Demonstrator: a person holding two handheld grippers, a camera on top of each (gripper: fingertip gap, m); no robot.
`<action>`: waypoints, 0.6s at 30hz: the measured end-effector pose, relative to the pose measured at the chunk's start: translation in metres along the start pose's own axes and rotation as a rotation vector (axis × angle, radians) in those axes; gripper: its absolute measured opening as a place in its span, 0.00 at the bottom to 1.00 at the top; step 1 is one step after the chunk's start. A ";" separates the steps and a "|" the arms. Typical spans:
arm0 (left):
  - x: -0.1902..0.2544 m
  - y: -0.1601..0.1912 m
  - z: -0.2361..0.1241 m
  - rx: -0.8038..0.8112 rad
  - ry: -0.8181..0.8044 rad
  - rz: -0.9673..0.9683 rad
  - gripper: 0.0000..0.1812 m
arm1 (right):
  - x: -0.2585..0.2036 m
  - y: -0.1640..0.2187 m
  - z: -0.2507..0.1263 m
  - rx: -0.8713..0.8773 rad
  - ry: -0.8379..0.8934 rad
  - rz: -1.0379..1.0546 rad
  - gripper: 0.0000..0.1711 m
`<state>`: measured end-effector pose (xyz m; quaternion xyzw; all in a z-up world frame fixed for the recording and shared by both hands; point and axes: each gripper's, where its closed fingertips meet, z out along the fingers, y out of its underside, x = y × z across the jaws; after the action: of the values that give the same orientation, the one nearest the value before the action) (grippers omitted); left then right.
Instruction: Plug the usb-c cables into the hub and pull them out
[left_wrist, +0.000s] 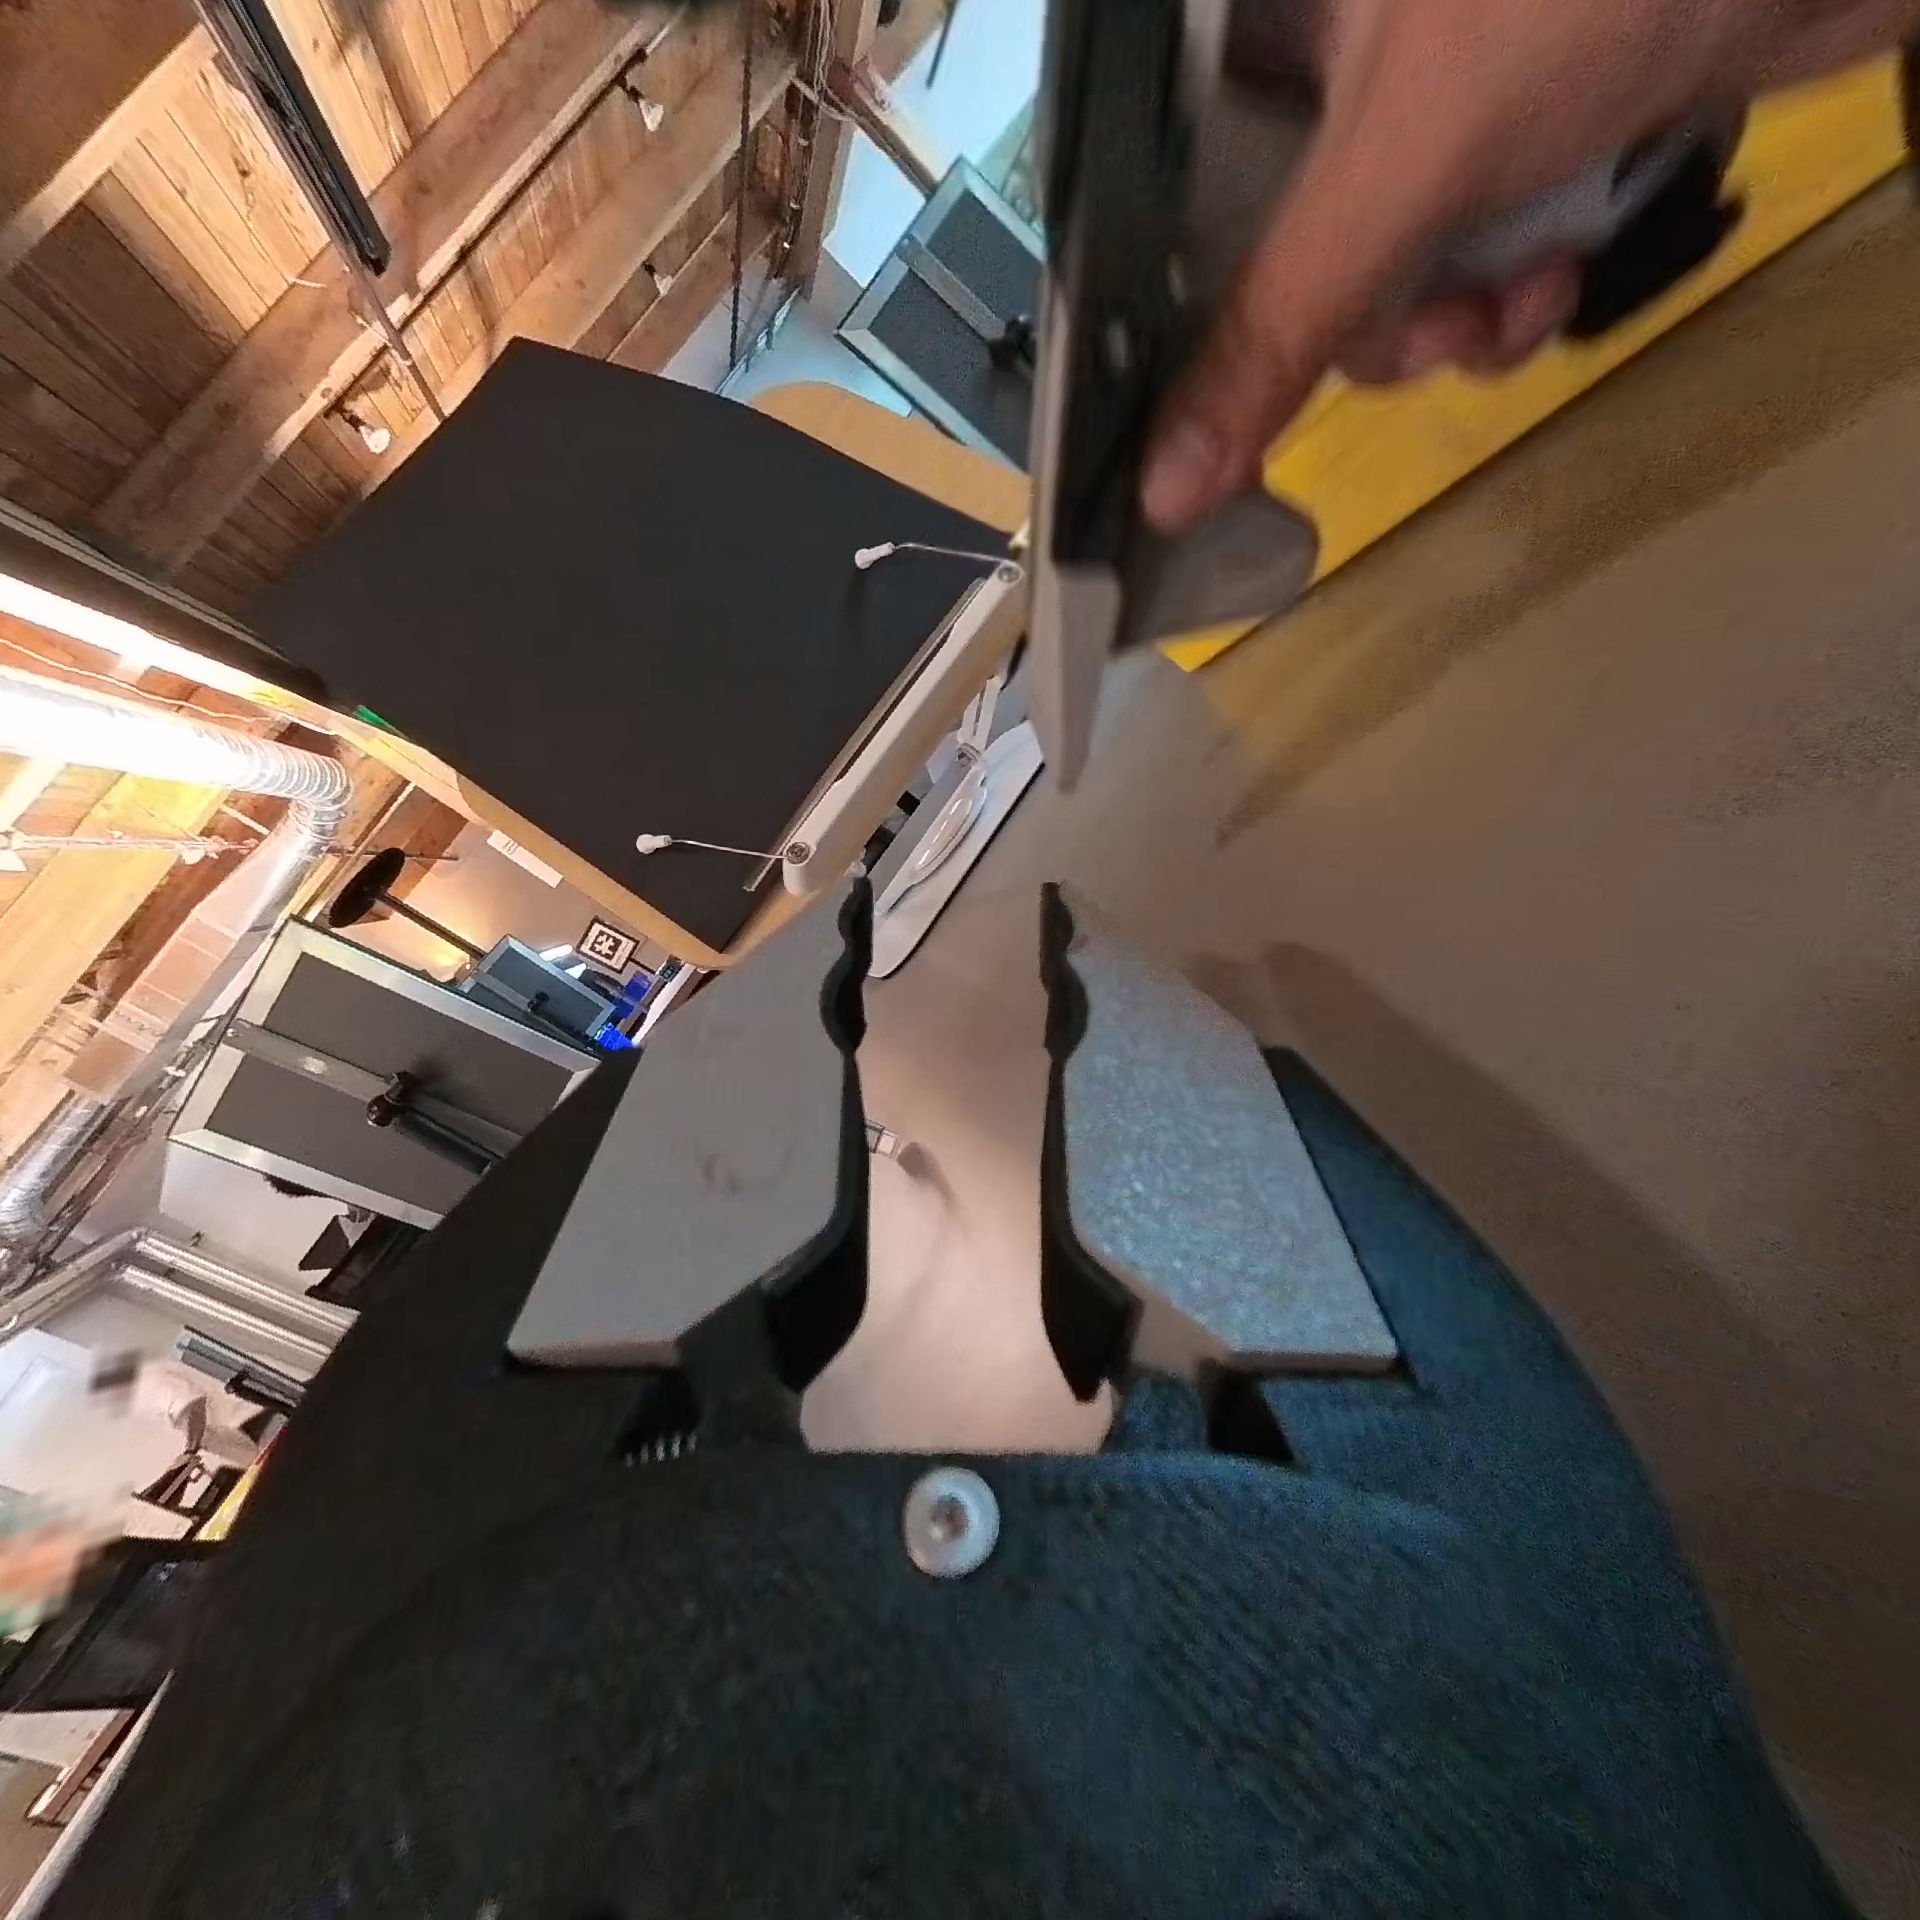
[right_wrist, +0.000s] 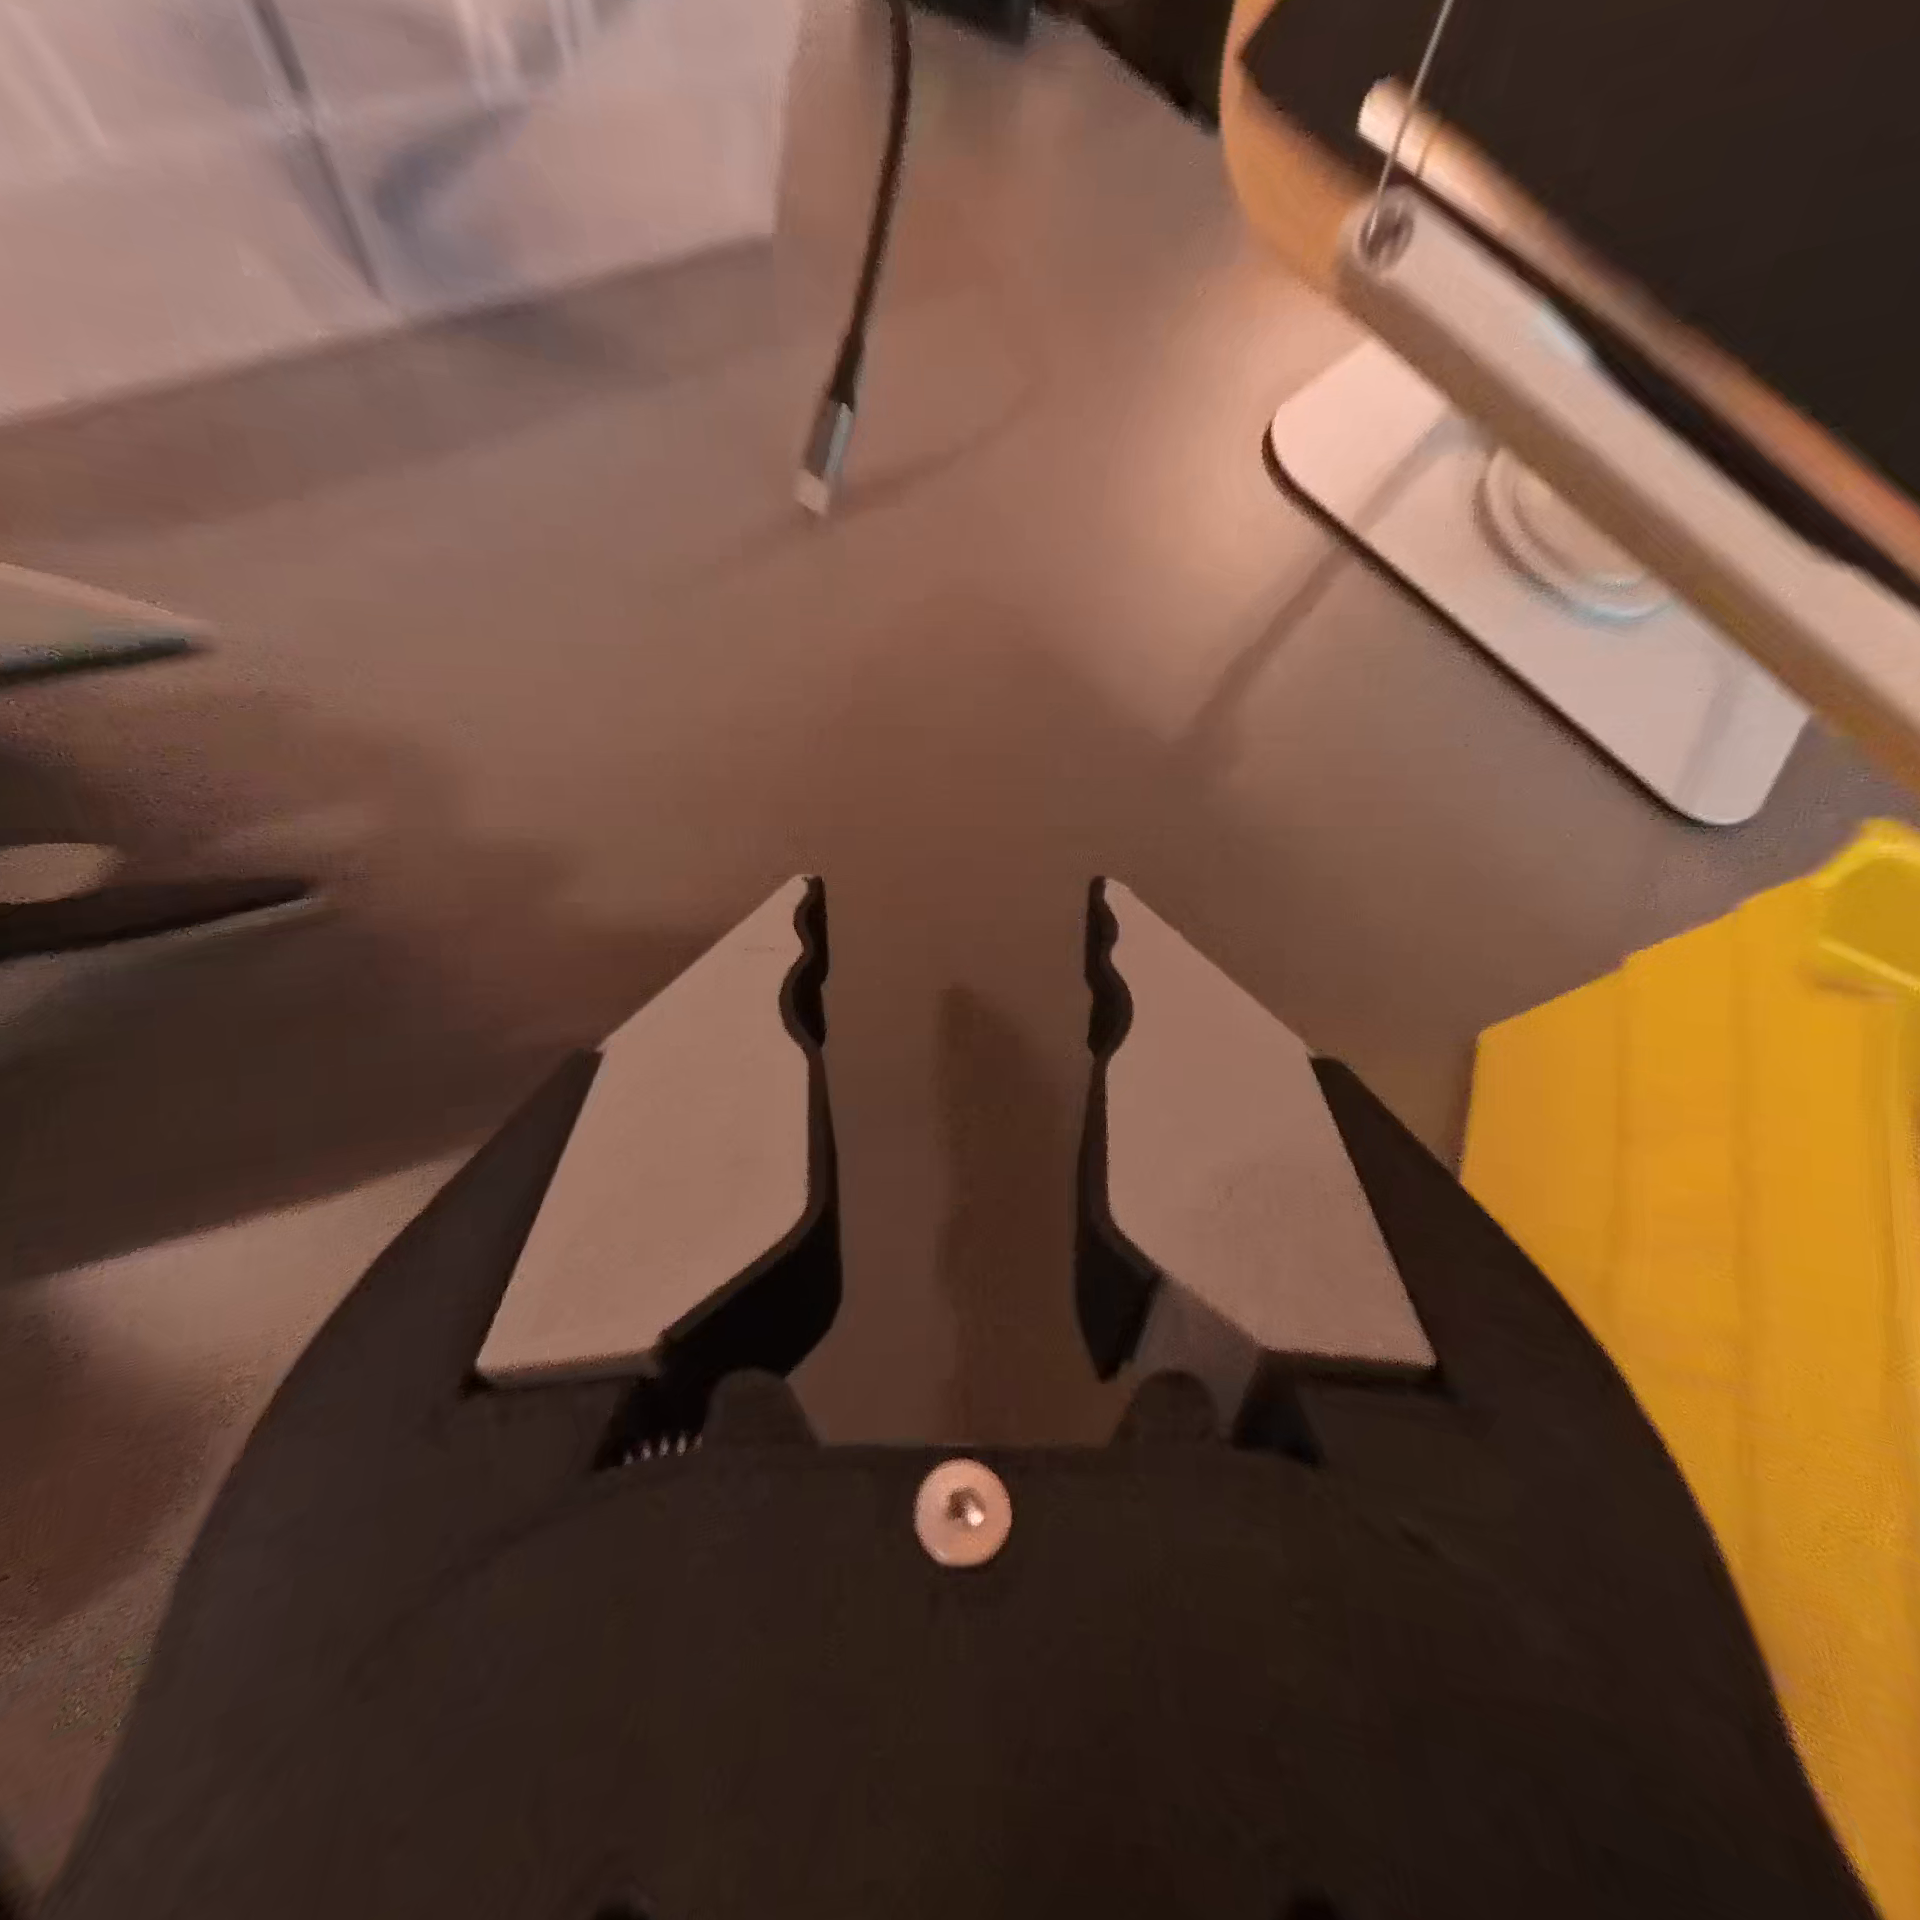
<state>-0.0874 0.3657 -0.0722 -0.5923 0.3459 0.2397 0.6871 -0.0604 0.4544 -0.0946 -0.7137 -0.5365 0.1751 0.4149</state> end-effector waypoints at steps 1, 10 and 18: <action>0.000 0.000 0.000 0.000 -0.001 -0.002 0.17 | 0.003 0.008 0.015 -0.012 0.016 0.001 0.28; -0.012 0.002 -0.001 -0.018 0.015 -0.172 0.18 | -0.015 0.035 0.043 -0.049 -0.050 -0.004 0.27; -0.085 0.002 0.014 -0.206 0.028 -0.275 0.24 | -0.013 0.042 0.037 -0.057 -0.146 0.124 0.30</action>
<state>-0.1413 0.3867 -0.0078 -0.7047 0.2445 0.1696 0.6441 -0.0654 0.4539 -0.1521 -0.7422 -0.5249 0.2369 0.3427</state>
